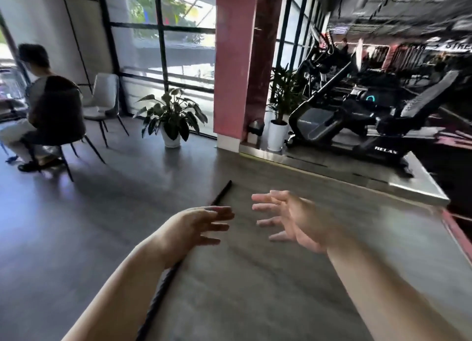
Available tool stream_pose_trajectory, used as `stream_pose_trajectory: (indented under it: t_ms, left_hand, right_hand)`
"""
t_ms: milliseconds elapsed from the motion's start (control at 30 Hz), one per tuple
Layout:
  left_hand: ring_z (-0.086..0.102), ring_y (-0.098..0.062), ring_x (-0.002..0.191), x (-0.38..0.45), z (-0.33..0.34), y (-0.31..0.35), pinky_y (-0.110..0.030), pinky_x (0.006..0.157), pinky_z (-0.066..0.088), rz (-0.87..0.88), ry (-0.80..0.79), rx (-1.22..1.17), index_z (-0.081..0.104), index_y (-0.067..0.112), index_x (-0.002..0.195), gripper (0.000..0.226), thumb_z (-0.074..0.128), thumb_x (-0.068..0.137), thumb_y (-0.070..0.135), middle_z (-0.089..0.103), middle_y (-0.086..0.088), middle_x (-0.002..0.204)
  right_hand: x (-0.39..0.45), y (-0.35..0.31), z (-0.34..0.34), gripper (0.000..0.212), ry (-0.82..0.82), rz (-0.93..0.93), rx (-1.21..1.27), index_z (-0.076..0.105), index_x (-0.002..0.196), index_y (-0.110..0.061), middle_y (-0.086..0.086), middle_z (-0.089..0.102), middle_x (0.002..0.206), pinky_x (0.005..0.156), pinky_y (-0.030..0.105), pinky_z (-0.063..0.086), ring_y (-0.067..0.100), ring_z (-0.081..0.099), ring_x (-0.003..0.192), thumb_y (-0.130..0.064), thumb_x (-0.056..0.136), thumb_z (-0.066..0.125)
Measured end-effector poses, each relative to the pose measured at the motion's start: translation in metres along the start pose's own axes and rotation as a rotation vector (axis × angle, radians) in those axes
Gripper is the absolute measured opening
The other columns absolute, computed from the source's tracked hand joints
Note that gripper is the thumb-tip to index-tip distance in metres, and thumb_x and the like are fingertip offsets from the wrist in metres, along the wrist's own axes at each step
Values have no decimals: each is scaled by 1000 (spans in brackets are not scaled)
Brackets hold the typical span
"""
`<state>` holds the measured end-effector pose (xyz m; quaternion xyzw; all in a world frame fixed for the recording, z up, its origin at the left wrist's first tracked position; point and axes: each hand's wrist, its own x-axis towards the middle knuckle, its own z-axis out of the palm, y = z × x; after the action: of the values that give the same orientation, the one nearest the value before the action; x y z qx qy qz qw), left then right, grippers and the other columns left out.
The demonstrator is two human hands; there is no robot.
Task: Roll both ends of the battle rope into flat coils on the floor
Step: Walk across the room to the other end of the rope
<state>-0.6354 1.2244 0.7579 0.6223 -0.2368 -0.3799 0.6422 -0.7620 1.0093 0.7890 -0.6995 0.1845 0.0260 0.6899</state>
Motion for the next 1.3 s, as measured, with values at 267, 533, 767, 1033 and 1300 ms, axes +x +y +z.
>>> stream_pose_trajectory:
  t_ms: [267,533,767,1033,1300]
  left_hand:
    - [69,-51,90,251,23,57,-36,48,55,-69,-94,-103,46,14,146,73,67,76,15,67,1,131]
    - [66,-39,97,481,55,72,-39,69,56,-66,-81,-87,48,6,142,62,56,81,17,69,-15,127]
    - [53,-21,133,651,57,94,-50,113,32,-83,-31,-56,75,14,118,39,56,84,18,66,-1,134]
    - [67,-53,96,838,18,105,-47,63,60,-111,47,-266,50,14,144,61,60,84,20,54,-8,146]
    - [66,-37,72,1035,-15,130,-32,48,52,-47,27,-296,48,13,144,58,50,87,26,62,-21,135]
  right_hand:
    - [152,-53,-171,69,7,36,152,56,134,-20,9,55,135,76,48,53,30,63,101,-61,79,53]
    - [322,-76,-342,61,16,1,-8,70,121,-24,-2,67,126,96,45,35,15,67,99,-63,81,46]
    - [487,-128,-463,59,-90,65,-22,71,111,-25,1,61,129,89,47,42,22,61,102,-67,76,49]
    - [686,-165,-553,63,-316,117,23,36,150,-28,6,43,147,78,58,55,38,63,111,-60,96,31]
    - [846,-212,-659,68,-307,157,-191,63,130,-16,4,68,123,86,46,49,21,69,104,-65,90,39]
